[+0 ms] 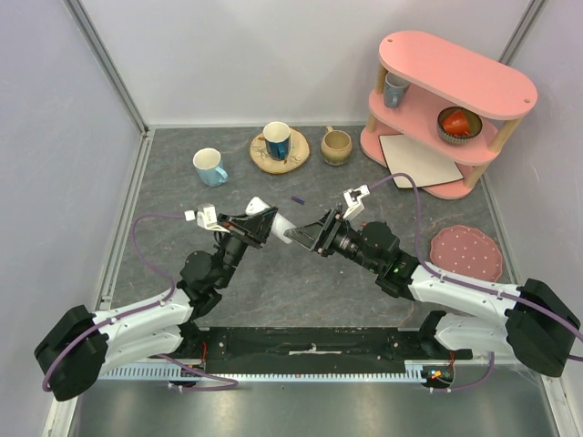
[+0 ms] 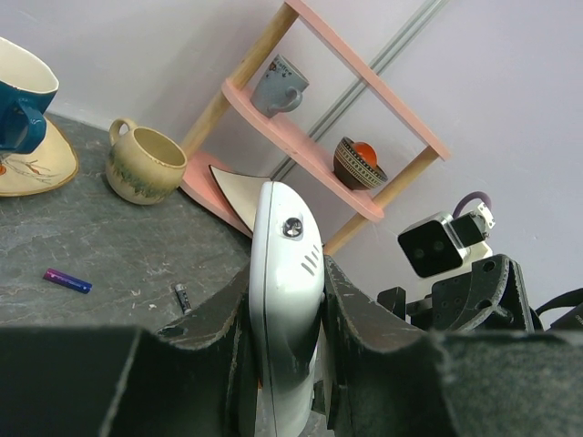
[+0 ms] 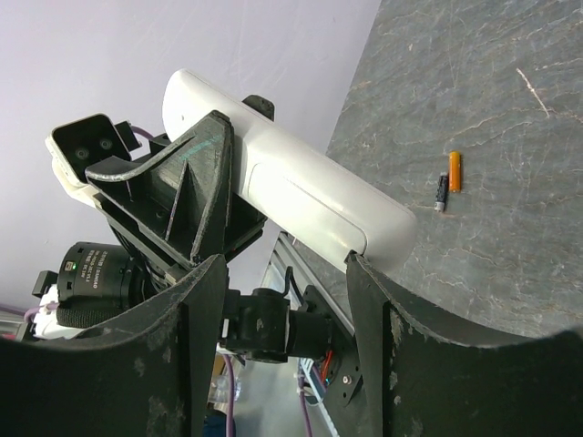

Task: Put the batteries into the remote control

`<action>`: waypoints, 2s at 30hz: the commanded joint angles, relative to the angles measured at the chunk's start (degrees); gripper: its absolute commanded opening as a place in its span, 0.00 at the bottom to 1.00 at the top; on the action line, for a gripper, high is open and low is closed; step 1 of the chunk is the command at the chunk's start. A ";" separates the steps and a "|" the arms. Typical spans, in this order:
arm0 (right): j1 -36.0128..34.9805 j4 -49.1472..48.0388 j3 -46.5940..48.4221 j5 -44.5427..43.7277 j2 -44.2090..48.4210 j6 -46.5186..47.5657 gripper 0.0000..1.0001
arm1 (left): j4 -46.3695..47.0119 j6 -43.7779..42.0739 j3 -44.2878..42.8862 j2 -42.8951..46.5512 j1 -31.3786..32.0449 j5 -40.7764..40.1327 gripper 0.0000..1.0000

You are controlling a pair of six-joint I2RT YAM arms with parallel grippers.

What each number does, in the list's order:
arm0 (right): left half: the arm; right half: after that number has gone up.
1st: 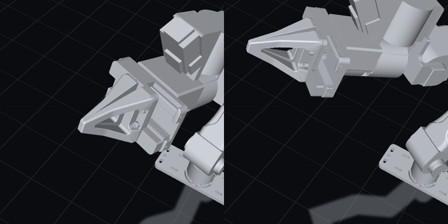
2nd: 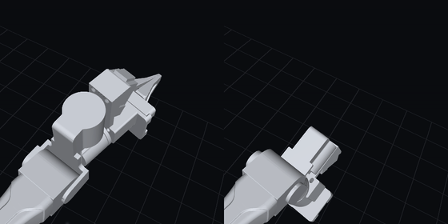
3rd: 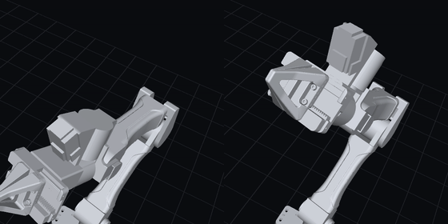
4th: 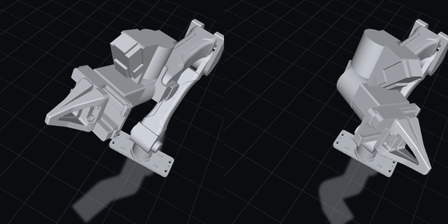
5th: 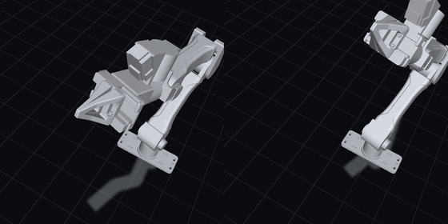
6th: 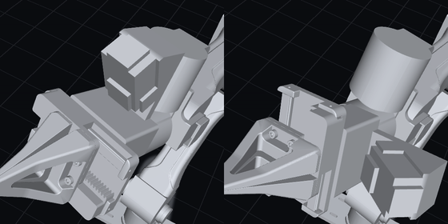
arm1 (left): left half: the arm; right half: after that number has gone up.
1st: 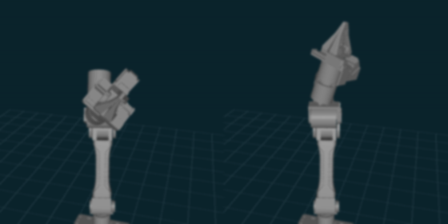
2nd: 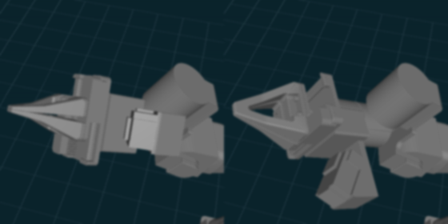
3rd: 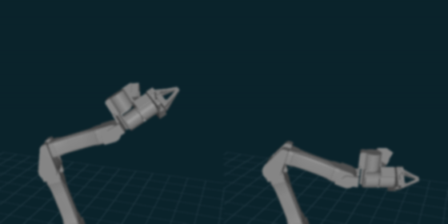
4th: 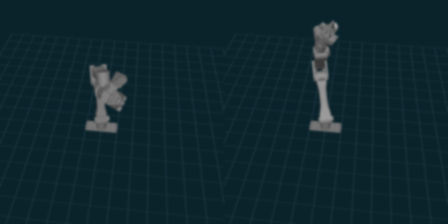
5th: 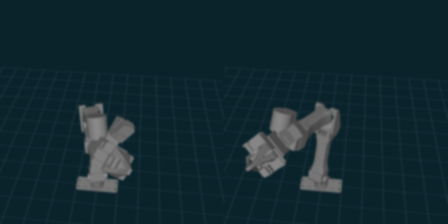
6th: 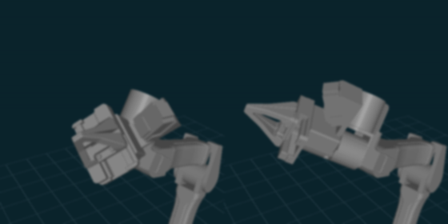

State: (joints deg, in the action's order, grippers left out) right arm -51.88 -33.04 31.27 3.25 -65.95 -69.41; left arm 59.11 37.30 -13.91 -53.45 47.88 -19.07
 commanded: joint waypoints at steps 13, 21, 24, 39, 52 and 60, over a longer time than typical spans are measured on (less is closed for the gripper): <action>-0.07 -3.09 1.87 0.27 2.41 0.24 0.63 | -1.54 -0.56 -2.00 -0.07 1.43 1.32 0.02; 0.02 -2.73 1.78 0.36 2.67 0.24 0.63 | -3.30 -0.56 -2.35 -0.25 1.43 -0.26 0.02; -0.07 -2.65 1.78 0.36 2.76 0.24 0.63 | -3.74 -0.47 -2.35 -0.25 1.43 -0.70 0.02; -0.07 4.63 2.83 -1.57 6.09 4.79 0.64 | -12.09 12.96 -3.84 -0.77 -0.76 1.90 0.02; -0.24 26.61 1.80 -10.97 15.31 9.55 0.60 | 19.07 22.20 5.47 -13.86 -1.47 5.27 0.02; -0.33 28.90 0.99 -7.21 14.37 10.35 0.55 | 31.33 25.72 6.71 -24.07 -1.47 6.41 0.02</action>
State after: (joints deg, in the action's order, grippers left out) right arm -51.90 -6.24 31.94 -5.80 -50.35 -60.12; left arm 71.00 59.70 -7.31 -75.92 46.61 -13.69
